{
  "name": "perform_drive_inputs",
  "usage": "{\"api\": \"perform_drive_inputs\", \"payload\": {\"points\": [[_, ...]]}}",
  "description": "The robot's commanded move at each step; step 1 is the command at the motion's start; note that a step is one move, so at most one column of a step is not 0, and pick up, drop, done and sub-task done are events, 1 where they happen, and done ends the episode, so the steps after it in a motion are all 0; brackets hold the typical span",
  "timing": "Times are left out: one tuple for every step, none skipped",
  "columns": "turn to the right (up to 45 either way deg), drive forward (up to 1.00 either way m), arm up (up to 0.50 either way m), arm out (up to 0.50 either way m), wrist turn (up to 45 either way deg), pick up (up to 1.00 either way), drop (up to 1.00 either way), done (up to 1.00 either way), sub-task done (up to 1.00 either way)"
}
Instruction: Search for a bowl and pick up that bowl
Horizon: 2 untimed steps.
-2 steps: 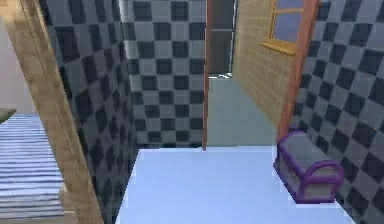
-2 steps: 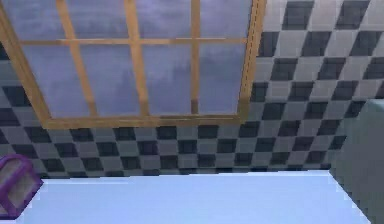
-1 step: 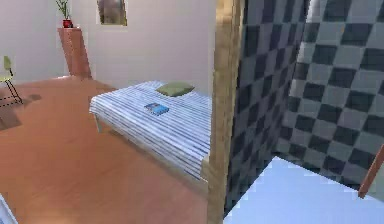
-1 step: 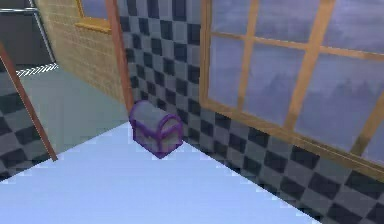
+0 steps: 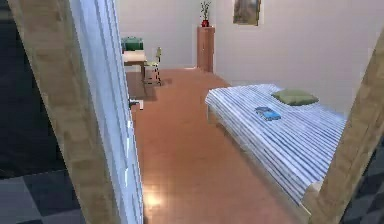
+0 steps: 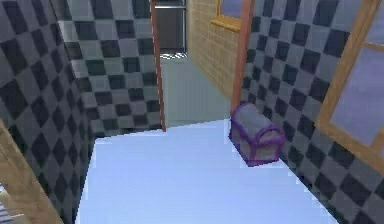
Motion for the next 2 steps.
{"api": "perform_drive_inputs", "payload": {"points": [[0.0,1.0,0.0,0.0,0.0,0.0,0.0,0.0,0.0],[0.0,0.05,0.0,0.0,0.0,0.0,0.0,0.0,0.0]]}}
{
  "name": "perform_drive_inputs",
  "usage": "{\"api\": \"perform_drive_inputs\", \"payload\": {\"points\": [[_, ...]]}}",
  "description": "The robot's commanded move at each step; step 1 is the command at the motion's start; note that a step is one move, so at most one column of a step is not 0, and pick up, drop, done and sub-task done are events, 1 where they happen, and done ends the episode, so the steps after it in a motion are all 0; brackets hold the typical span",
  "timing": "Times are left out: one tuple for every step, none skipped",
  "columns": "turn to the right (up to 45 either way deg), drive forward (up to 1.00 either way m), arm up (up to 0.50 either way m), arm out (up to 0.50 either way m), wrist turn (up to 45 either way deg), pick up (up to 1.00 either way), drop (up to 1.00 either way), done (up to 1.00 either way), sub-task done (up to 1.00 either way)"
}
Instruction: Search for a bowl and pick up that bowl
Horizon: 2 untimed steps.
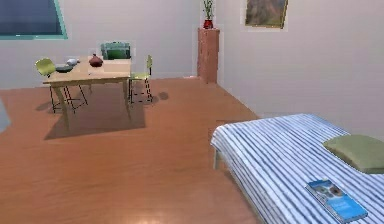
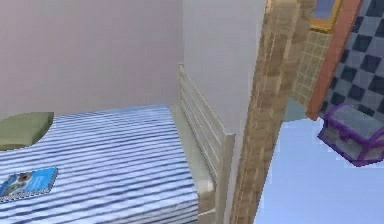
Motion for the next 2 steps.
{"api": "perform_drive_inputs", "payload": {"points": [[3.0,0.0,0.0,0.0,0.0,0.0,0.0,0.0,0.0],[27.0,0.0,0.0,0.0,0.0,0.0,0.0,0.0,0.0]]}}
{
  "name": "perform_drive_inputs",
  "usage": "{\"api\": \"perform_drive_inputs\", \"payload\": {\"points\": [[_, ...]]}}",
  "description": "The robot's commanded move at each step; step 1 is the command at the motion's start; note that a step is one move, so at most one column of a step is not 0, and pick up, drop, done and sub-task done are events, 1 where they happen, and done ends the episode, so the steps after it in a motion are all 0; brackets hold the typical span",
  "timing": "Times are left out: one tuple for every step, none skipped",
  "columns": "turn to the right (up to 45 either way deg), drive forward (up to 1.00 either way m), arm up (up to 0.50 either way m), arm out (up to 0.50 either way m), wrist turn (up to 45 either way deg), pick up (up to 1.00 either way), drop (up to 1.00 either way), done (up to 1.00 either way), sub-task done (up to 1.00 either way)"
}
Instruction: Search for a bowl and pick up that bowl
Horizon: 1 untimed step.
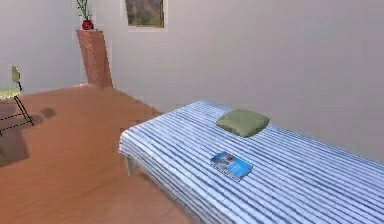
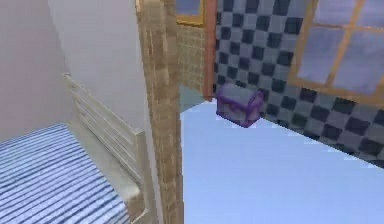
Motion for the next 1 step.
{"api": "perform_drive_inputs", "payload": {"points": [[0.0,0.2,0.0,0.0,0.0,0.0,0.0,0.0,0.0]]}}
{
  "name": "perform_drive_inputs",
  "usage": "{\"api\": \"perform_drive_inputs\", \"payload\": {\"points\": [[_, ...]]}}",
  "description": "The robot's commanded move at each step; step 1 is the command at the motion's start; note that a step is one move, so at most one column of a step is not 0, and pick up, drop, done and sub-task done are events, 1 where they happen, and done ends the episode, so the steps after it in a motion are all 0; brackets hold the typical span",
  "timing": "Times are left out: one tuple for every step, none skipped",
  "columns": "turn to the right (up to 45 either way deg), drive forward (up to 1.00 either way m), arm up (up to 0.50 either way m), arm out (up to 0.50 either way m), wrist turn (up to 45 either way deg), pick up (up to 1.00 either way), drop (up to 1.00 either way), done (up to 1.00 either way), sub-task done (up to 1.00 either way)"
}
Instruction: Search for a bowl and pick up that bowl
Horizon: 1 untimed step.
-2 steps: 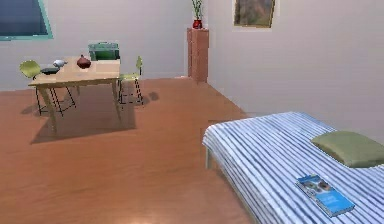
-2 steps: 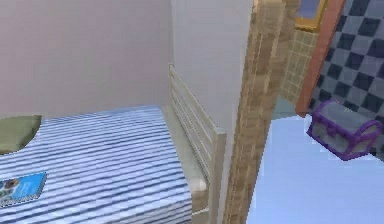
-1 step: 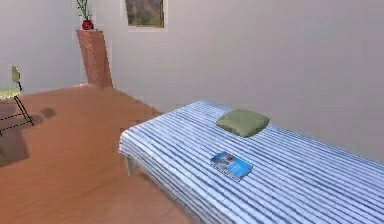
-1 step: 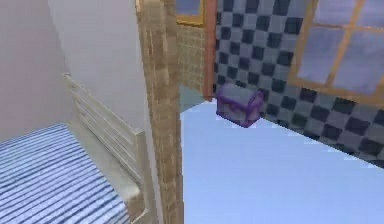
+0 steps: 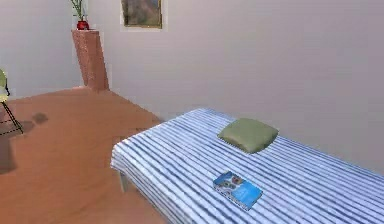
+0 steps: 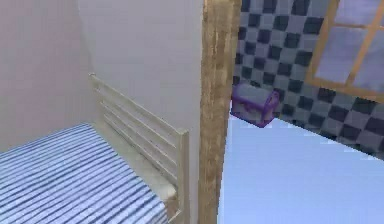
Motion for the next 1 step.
{"api": "perform_drive_inputs", "payload": {"points": [[-42.0,0.0,0.0,0.0,0.0,0.0,0.0,0.0,0.0]]}}
